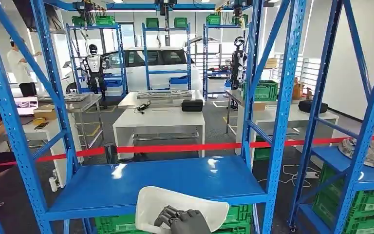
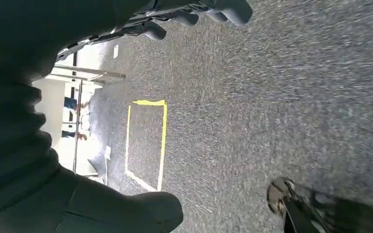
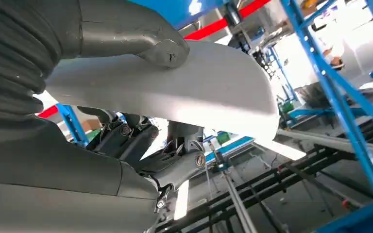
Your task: Take the parts from the cabinet and place them on the table.
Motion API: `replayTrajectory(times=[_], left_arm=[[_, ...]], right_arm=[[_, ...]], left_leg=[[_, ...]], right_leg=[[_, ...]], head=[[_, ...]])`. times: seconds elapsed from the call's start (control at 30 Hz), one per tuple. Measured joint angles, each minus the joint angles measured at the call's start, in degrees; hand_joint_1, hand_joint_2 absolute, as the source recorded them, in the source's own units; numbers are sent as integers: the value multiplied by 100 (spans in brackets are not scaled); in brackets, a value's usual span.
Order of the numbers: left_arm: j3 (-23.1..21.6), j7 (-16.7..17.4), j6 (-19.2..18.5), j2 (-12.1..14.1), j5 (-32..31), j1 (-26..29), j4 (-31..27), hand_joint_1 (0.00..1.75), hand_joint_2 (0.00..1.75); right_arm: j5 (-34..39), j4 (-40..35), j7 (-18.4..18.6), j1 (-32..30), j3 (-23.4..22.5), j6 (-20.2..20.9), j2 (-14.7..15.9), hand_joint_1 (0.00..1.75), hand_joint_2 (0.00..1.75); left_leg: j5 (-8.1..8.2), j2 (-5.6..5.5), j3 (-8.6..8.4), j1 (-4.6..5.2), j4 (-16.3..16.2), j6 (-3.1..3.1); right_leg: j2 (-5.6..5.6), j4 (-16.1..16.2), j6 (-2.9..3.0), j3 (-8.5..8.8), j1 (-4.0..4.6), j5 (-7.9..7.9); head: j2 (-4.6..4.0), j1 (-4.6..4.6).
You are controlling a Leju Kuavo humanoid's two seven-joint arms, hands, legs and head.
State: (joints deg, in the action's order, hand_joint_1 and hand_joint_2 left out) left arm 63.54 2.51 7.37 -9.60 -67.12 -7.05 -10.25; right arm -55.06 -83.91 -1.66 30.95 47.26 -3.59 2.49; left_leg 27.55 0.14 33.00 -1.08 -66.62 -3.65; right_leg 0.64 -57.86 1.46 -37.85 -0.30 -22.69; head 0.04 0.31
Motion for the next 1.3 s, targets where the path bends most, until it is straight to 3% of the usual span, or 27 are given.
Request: replayTrajectory(times=[0.03,0.07,0.2,0.23,0.27,0.33,0.37,0.4,0.47,0.5,0.53,0.57,0.6,0.7,0.73,0.77,0.8,0.83,0.87,0.9,0.93,1.0,1.03,1.07,1.1,1.23,1.3], left_arm=[[0,2,2,-4,-13,-28,0,0,175],[-4,15,2,-7,-26,-41,-2,0,175],[-53,74,18,-9,-105,-52,0,0,175],[-65,94,24,-4,-127,-59,-2,0,175],[-79,103,39,7,-133,-64,-9,0,175],[-101,100,46,17,-155,-65,-11,0,175],[-103,98,44,20,-166,-64,-11,0,175],[-107,96,44,24,-177,-61,-11,0,175],[-114,96,33,31,-186,-62,-9,0,175],[-118,96,13,35,-190,-68,-9,0,175],[-129,96,-13,39,-192,-81,-9,0,175],[-140,101,-33,39,-195,-86,-11,0,175],[-144,101,-48,50,-199,-90,-9,0,175],[-162,105,-76,68,-208,-86,-9,0,175],[-173,105,-79,90,-216,-89,-7,0,175],[-186,109,-87,87,-234,-87,-4,0,175],[-190,116,-90,87,-240,-87,-2,0,175],[-195,116,-92,92,-247,-91,-2,0,175],[-201,116,-100,105,-256,-98,-4,0,175],[-210,116,-107,109,-267,-99,-4,0,175],[-232,116,-131,122,-289,-99,-4,0,175],[-245,122,-144,136,-299,-99,-4,0,175],[-245,127,-149,140,-299,-104,-4,0,175],[-247,133,-155,142,-299,-120,-4,0,175],[-247,140,-155,144,-299,-127,-5,0,175],[-249,170,-155,131,-273,-100,0,0,175],[-247,170,-144,140,-234,-103,-4,0,175]], right_arm=[[0,7,0,2,-13,7,-2,175,175],[0,13,0,4,-40,9,-2,175,175],[-61,68,-15,-31,-81,-39,11,175,175],[-72,70,-15,-41,-105,-54,20,175,175],[-81,70,-13,-56,-125,-61,28,175,175],[-109,70,-13,-84,-149,-78,44,175,175],[-125,72,-11,-126,-149,-81,55,175,175],[-133,72,7,-163,-149,-85,68,175,175],[-149,79,9,-206,-153,-89,85,175,175],[-157,79,4,-202,-155,-94,87,175,175],[-168,79,2,-196,-160,-98,87,175,175],[-170,72,2,-194,-168,-100,87,175,175],[-171,70,-5,-201,-184,-114,90,175,175],[-173,74,-4,-197,-199,-113,96,175,175],[-173,76,-13,-193,-199,-113,96,175,175],[-173,76,-13,-192,-201,-111,96,175,175],[-173,76,-11,-187,-201,-113,96,175,175],[-173,76,-13,-189,-201,-111,96,175,175],[-173,81,-13,-195,-201,-111,96,175,175],[-173,83,-11,-204,-201,-111,98,175,175],[-173,85,0,-218,-201,-113,103,175,175],[-173,85,11,-254,-203,-127,109,175,175],[-173,83,28,-271,-203,-146,111,175,175],[-177,74,39,-280,-208,-155,111,175,175],[-183,68,39,-286,-227,-166,114,175,175],[-190,57,57,-300,-227,-155,116,175,175],[-203,57,57,-298,-225,-87,114,175,175]], left_leg=[[312,-10,-399,-7,600,-4],[424,-37,-559,49,906,82],[234,-17,-343,41,841,354],[169,10,-277,37,841,392],[98,11,-192,36,841,421],[-63,15,-31,44,837,436],[-149,19,89,49,829,440],[-228,20,199,54,816,434],[-362,24,408,65,782,417],[-433,24,512,72,761,404],[-491,24,560,71,743,395],[-544,17,609,95,737,358],[-603,21,600,79,755,318],[-800,27,610,65,875,186],[-698,16,643,39,823,161],[-359,4,749,46,641,137],[65,0,844,39,254,114],[354,1,926,33,-140,92],[552,1,1000,33,-571,71],[555,2,1003,32,-868,58],[386,3,909,28,-929,52],[5,3,382,25,-421,56],[0,2,-62,22,130,66],[304,-3,-372,24,625,85],[396,-20,-545,63,892,157],[220,23,-350,43,888,358],[85,38,-229,44,885,433]], right_leg=[[1,-46,-44,-79,12,54],[4,-75,-79,-113,17,93],[1,3,-238,-144,0,293],[-19,-125,-268,-209,-19,42],[-21,-399,-293,-307,-17,-346],[-24,-1262,-330,-523,-17,-1050],[-28,-1660,-330,-558,-14,-1202],[-31,-1846,-322,-517,-12,-1129],[-38,-1620,-268,-142,2,-730],[-42,-1176,-211,246,20,-584],[-48,-677,-149,659,53,-641],[-37,-125,-91,1008,72,-949],[-41,-24,-107,1053,87,-959],[-45,58,14,932,102,-786],[-21,86,50,880,69,-693],[-14,92,99,795,65,-622],[-16,91,115,706,59,-543],[-16,88,117,621,60,-473],[-16,80,111,522,60,-394],[-12,68,102,429,59,-316],[-9,51,87,315,53,-241],[-5,6,49,121,39,-123],[-6,-24,22,45,37,-65],[-5,-49,-10,3,53,-27],[5,-67,-44,-15,64,10],[-9,-46,-188,-67,39,134],[-35,-565,-243,-284,19,-534]], head=[[0,-7],[0,-9],[0,7],[-4,6],[-4,20],[-4,26],[-4,28],[-4,33],[-4,42],[-4,39],[-4,44],[-4,39],[-2,35],[-4,37],[-4,35],[-4,24],[-4,20],[-4,15],[-4,13],[-4,11],[-4,7],[-4,4],[-4,0],[-4,-6],[-4,2],[-4,7],[-4,29]])
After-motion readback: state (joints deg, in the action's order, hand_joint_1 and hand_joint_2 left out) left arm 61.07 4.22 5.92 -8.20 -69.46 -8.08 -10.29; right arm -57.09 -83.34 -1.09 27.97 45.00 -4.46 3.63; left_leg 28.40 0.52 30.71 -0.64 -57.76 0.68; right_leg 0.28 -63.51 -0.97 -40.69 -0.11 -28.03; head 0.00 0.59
